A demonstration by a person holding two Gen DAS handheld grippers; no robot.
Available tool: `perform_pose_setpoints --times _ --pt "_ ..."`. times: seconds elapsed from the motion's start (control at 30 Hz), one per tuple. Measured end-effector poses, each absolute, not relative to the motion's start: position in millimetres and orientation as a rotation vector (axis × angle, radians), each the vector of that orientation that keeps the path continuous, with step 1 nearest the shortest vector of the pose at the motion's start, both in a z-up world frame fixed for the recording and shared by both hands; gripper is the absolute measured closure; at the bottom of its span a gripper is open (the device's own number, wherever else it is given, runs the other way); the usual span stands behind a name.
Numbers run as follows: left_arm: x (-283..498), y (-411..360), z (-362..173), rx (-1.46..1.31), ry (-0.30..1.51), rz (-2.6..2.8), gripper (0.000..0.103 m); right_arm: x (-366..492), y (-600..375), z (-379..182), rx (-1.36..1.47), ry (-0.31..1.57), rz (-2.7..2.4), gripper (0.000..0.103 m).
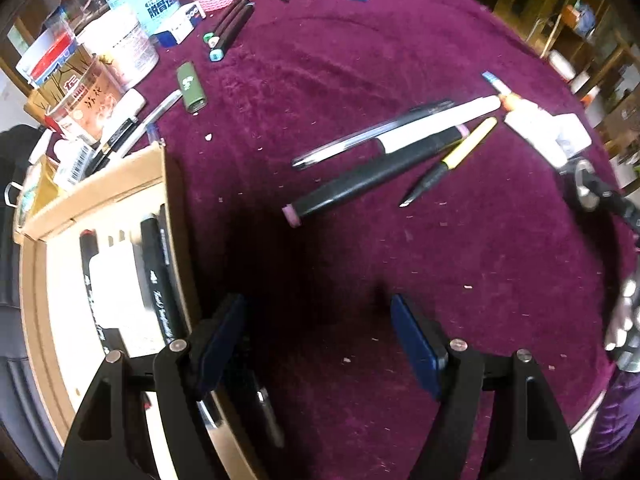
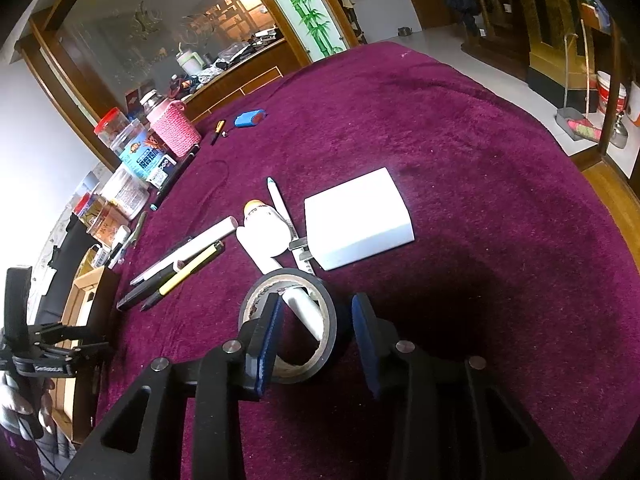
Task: Organize rigid objects
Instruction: 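Grasp a clear black-capped ballpoint pen from the table with the left tool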
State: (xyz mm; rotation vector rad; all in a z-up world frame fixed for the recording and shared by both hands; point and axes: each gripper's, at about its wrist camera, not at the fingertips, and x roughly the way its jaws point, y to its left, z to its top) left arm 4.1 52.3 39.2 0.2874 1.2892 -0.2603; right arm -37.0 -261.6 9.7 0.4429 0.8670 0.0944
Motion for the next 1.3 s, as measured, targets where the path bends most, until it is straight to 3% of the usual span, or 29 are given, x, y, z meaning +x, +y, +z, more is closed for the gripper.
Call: perform_pose_setpoints --times 0.3,0.4,0.53,0.9,1.2,1.3 --pt "22 43 30 0.352 1.415 -0.204 0.026 -37 -263 9 0.458 0.868 0.105 0.064" --pt "24 49 26 0.247 1.486 -0.26 0.025 -36 -264 9 0.467 0.868 0.109 0.064" --pt "1 49 28 0.212 1.48 -0.334 0.017 -36 -266 8 0.483 0.867 0.116 0.063" --pt "-70 51 39 0.126 1.325 -0.45 0.016 -36 -266 8 0.488 0.866 0.125 0.061" --pt "-118 75 41 0.12 1.253 -0.469 0.03 -36 -266 8 0.488 0.866 0.124 0.061" --pt "-137 66 36 0.261 1.193 -0.406 0.044 -36 -266 8 0.487 0.864 0.123 0.061"
